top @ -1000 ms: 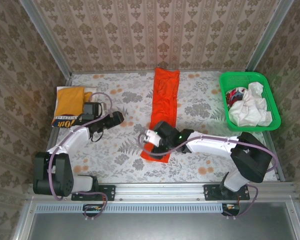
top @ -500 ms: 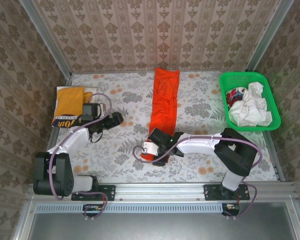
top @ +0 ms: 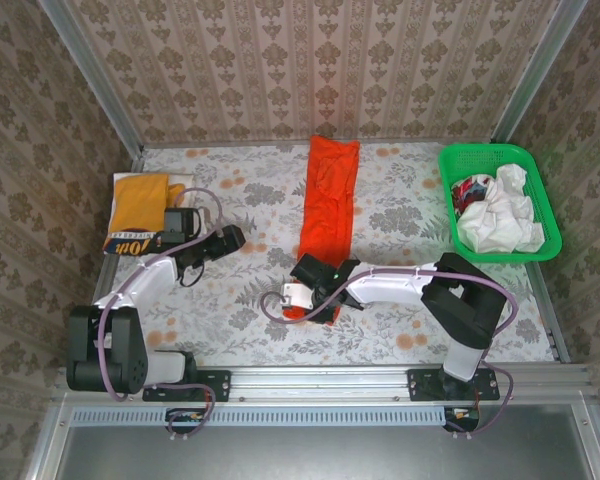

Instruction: Fold and stack the t-shirts

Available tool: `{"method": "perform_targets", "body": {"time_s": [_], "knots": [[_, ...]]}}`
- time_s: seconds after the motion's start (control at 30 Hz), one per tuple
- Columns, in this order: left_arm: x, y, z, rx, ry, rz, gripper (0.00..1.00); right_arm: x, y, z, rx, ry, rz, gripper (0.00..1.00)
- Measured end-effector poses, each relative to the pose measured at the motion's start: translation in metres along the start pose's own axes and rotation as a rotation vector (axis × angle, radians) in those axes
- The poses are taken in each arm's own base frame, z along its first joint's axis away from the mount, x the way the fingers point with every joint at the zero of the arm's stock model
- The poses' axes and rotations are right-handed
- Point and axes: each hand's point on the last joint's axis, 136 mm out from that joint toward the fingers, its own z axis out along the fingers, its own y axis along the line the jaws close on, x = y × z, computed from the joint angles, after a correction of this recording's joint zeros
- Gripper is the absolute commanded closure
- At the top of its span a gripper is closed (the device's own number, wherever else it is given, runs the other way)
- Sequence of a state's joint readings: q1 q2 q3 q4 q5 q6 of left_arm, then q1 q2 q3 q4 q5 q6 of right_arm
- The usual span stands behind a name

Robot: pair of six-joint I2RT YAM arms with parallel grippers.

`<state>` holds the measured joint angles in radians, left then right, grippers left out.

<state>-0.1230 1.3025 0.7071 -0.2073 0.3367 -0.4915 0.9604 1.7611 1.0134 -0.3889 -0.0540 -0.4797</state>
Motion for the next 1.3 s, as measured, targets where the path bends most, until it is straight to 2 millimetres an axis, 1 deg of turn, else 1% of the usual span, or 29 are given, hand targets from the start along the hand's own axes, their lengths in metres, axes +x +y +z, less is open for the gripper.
{"method": "perform_targets", "body": {"time_s": [0.2,0.33,0.4,0.5,0.57,0.7,0.8,0.9,1.0,1.03,1.17,1.23,1.3], "knots": [[-0.002,-0.002,-0.006,0.005,-0.03,0.033,0.0,0.002,0.001,-0.002,0.002,0.015,-0.024,1.0],[-0.006,-0.009,-0.015,0.032,-0.078,0.114,0.0,0.008,0.006,-0.012,-0.016,0.027,-0.026,1.0],[-0.009,-0.015,-0.022,0.047,-0.111,0.175,0.0,0.008,0.01,-0.022,-0.029,0.019,-0.029,1.0],[-0.012,-0.03,-0.036,0.076,-0.166,0.296,0.0,0.007,0.017,-0.042,-0.051,-0.007,-0.045,1.0],[-0.014,-0.042,-0.049,0.097,-0.214,0.397,0.0,0.006,0.021,-0.055,-0.062,-0.029,-0.065,1.0],[-0.015,-0.059,-0.069,0.127,-0.286,0.564,0.0,0.01,0.025,-0.076,-0.075,-0.063,-0.089,1.0],[-0.01,-0.07,-0.081,0.16,-0.309,0.683,0.0,0.011,0.023,-0.088,-0.086,-0.091,-0.093,1.0],[0.003,-0.079,-0.087,0.205,-0.295,0.791,0.0,0.015,0.019,-0.096,-0.099,-0.102,-0.089,1.0],[0.014,-0.084,-0.09,0.242,-0.279,0.883,0.0,0.015,0.003,-0.104,-0.087,-0.114,-0.077,1.0],[0.017,-0.085,-0.091,0.25,-0.275,0.907,0.0,0.013,-0.006,-0.107,-0.075,-0.121,-0.072,1.0],[0.026,-0.088,-0.091,0.29,-0.267,0.989,0.0,0.007,-0.05,-0.11,-0.023,-0.136,-0.043,1.0],[0.033,-0.087,-0.088,0.31,-0.254,1.011,0.0,0.006,-0.075,-0.106,0.0,-0.133,-0.028,1.0],[0.04,-0.086,-0.085,0.33,-0.241,1.025,0.0,0.008,-0.094,-0.102,0.014,-0.125,-0.017,1.0]]}}
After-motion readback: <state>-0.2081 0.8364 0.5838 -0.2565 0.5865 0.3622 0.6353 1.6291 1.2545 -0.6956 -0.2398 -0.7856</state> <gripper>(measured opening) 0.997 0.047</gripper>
